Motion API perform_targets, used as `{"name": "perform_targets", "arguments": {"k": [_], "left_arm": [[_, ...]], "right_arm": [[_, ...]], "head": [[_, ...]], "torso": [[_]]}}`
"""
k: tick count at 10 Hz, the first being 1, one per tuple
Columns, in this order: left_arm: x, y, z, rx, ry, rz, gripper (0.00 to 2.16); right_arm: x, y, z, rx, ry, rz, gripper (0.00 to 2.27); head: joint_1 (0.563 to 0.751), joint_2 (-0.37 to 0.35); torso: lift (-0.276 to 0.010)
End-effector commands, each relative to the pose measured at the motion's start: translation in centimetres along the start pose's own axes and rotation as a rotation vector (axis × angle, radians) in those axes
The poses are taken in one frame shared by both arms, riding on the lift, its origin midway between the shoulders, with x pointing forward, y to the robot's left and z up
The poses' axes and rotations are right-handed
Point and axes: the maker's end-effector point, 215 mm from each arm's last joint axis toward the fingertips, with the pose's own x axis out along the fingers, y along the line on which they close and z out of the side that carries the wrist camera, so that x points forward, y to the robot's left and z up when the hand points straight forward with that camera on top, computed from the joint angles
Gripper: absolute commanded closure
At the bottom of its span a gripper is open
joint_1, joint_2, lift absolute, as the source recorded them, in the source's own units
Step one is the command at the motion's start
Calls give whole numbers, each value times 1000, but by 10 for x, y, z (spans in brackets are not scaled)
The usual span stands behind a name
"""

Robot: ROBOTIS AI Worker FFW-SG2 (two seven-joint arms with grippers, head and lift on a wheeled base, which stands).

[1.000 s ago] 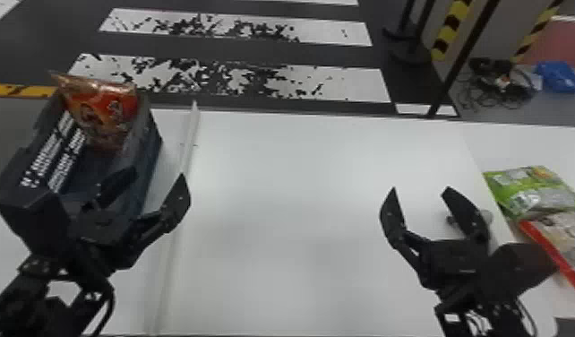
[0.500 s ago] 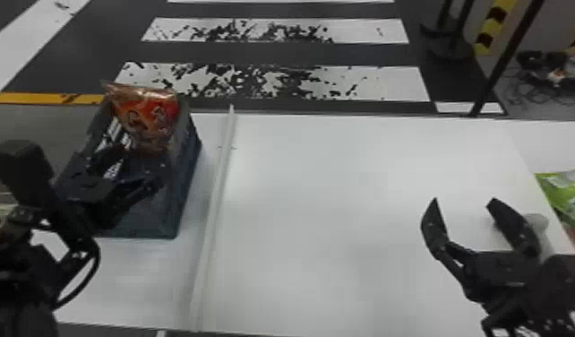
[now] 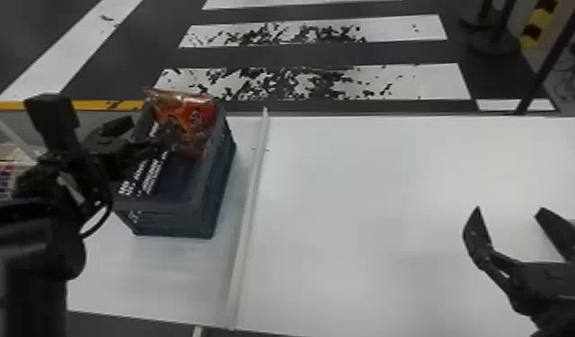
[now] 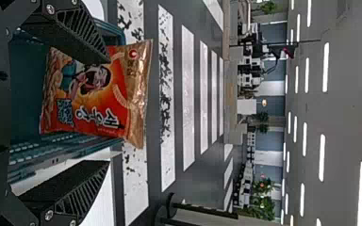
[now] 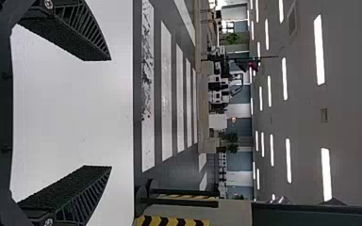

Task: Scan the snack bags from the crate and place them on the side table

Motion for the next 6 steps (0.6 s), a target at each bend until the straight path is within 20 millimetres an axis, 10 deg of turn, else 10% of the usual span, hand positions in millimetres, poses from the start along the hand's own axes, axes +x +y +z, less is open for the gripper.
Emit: {"name": "perform_targets", "arguments": {"k": [1, 6], "left_arm": [[25, 14, 9, 39, 19, 15, 120], [91, 50, 32, 75, 52, 63, 120]], "right_arm": [[-1, -3, -7, -1, 13, -5, 53], [-3, -11, -18, -8, 40, -13, 53]], "head": [[695, 169], [695, 180]], "torso": [[-94], [-94]]}}
